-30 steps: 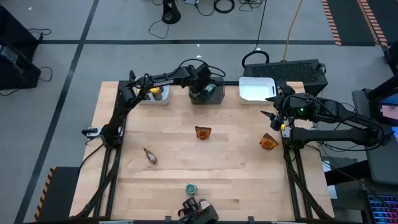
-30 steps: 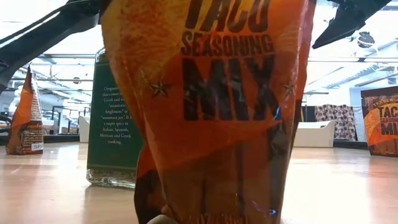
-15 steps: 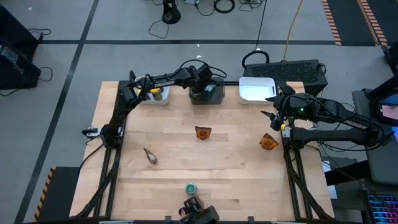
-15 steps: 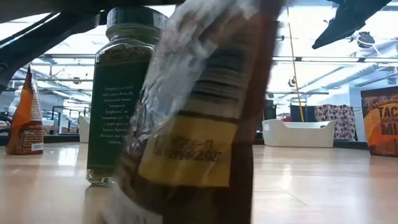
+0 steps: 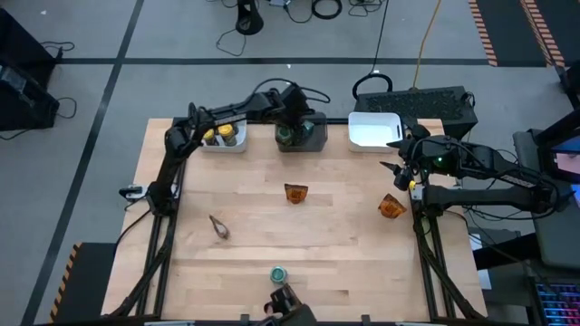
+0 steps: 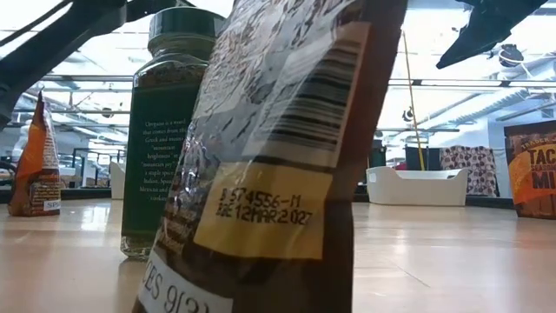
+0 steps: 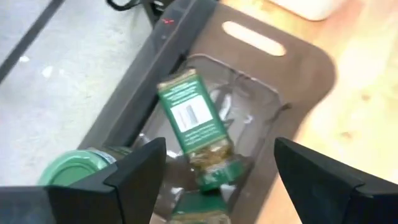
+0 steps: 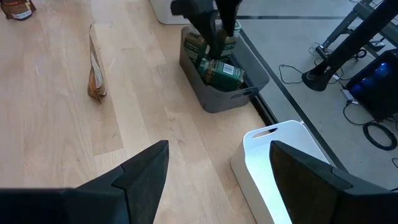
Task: Sort spices by type
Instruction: Put the top green seasoning bottle into the black bin
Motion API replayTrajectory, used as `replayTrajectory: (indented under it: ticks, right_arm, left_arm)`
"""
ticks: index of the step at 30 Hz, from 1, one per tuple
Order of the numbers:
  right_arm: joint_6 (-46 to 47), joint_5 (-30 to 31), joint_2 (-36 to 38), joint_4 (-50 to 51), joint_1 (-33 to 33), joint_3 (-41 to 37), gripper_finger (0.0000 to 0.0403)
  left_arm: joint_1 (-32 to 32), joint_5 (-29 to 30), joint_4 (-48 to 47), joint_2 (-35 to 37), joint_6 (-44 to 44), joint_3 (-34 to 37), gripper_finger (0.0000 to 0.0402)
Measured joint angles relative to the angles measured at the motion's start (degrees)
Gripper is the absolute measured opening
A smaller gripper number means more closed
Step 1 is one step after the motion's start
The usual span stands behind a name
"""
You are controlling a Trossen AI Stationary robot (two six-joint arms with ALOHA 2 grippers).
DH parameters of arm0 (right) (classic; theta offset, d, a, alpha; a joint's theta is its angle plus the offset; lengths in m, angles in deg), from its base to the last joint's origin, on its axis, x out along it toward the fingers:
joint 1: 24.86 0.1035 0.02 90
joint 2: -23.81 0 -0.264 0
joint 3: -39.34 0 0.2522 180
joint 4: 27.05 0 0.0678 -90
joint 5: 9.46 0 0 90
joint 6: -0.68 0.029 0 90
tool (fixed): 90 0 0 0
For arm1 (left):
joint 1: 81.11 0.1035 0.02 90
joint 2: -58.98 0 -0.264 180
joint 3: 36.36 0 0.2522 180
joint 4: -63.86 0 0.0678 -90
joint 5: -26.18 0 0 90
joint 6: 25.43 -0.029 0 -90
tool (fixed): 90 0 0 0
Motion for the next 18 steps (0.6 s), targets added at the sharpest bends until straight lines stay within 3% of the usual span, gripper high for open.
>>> replayTrajectory:
  ticks: [6, 11, 15, 18]
  right_arm:
    - [0.47, 0.00, 0.01, 0.11, 0.00, 0.00, 0.0263]
    - [1.31, 0.00, -0.01, 1.51, 0.00, 0.00, 0.0263]
    - [1.51, 0.00, -0.01, 2.22, 0.00, -0.02, 0.0263]
    - [1.29, 0.00, -0.01, 2.22, 0.00, -0.02, 0.0263]
  left_arm:
    - [0.00, -0.71, -0.54, 3.68, -1.40, -0.18, 0.0301]
    - [0.17, -1.34, -7.68, 3.89, -1.83, -0.12, 0.0301]
    - [-0.26, -6.72, -19.06, 3.97, -8.45, -0.12, 0.0301]
    - [-2.00, -9.07, -22.25, 4.15, -10.21, -0.14, 0.0301]
